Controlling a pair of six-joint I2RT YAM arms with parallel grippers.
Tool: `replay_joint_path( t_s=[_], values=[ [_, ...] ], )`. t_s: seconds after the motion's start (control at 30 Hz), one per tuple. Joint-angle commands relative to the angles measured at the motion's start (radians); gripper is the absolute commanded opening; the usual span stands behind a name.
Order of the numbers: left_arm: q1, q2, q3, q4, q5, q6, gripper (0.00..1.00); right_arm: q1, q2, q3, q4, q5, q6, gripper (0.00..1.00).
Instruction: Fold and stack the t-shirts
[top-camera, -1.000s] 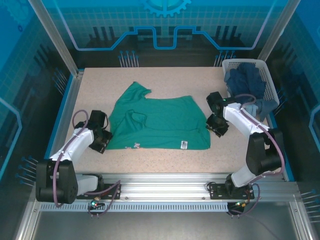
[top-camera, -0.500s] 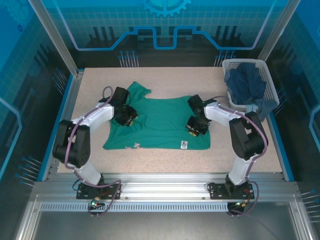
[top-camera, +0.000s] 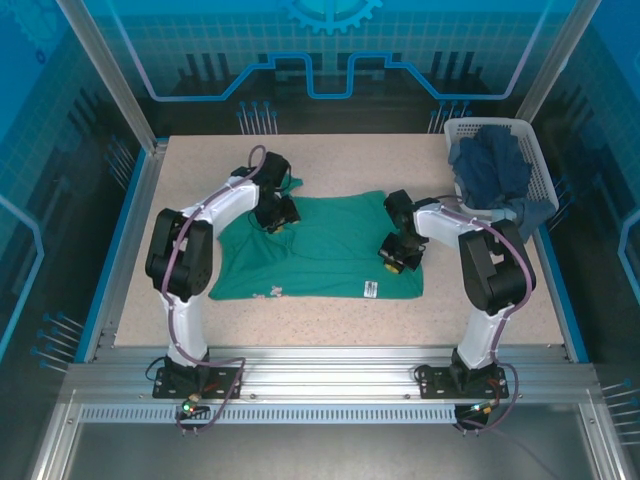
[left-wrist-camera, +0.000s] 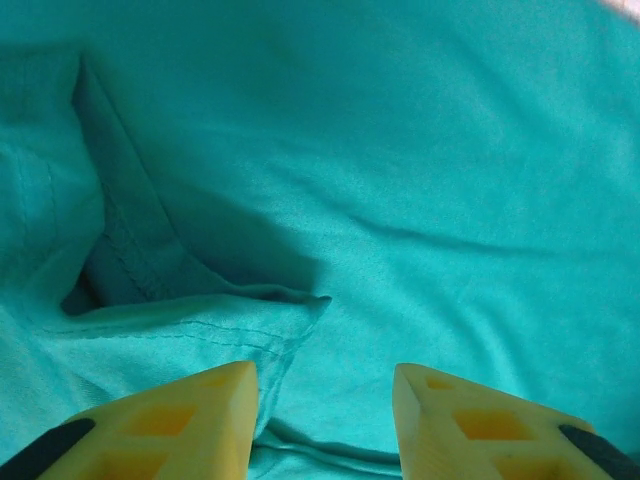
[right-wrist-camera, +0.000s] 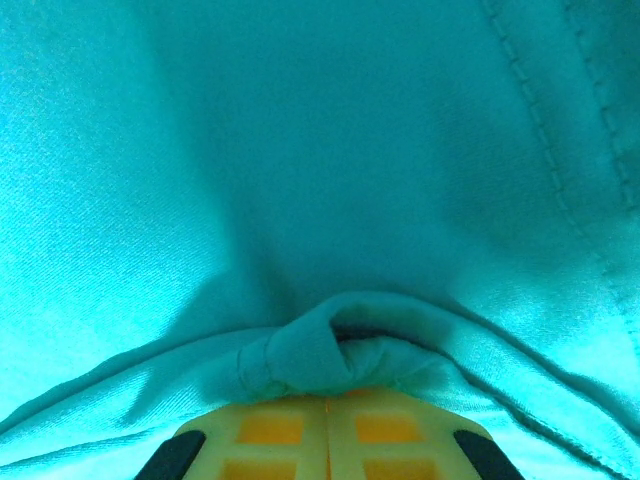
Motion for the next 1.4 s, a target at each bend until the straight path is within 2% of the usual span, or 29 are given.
replay_joint_path(
  t_s=[0.0, 0.2, 0.37, 0.73, 0.87, 1.37],
  values=[
    [-0.025, 0.035, 0.042, -0.102, -0.075, 0.216, 0.43, 0.007, 0.036, 0.029, -0.028, -0.005, -0.007, 0.07],
    [-0.045, 0.068, 0.032, -0.052, -0.074, 0.343, 0.45, 0.010, 0.053, 0.045, -0.035, -0.011, -0.011, 0.07],
    [-0.045, 0.096, 0.034, -0.033, -0.089, 0.361, 0.42, 0.012, 0.058, 0.049, -0.038, -0.012, -0.010, 0.07],
    [-0.059, 0.091, 0.029, 0.013, -0.043, 0.320, 0.10, 0.013, 0.058, 0.040, -0.043, -0.004, -0.008, 0.07],
    [-0.063, 0.085, 0.031, 0.001, -0.039, 0.309, 0.04, 0.013, 0.061, 0.048, -0.047, -0.001, -0.008, 0.07],
    [-0.080, 0.104, 0.035, 0.022, 0.059, 0.273, 0.00, 0.011, 0.062, 0.046, -0.068, 0.009, -0.012, 0.07]
  ],
)
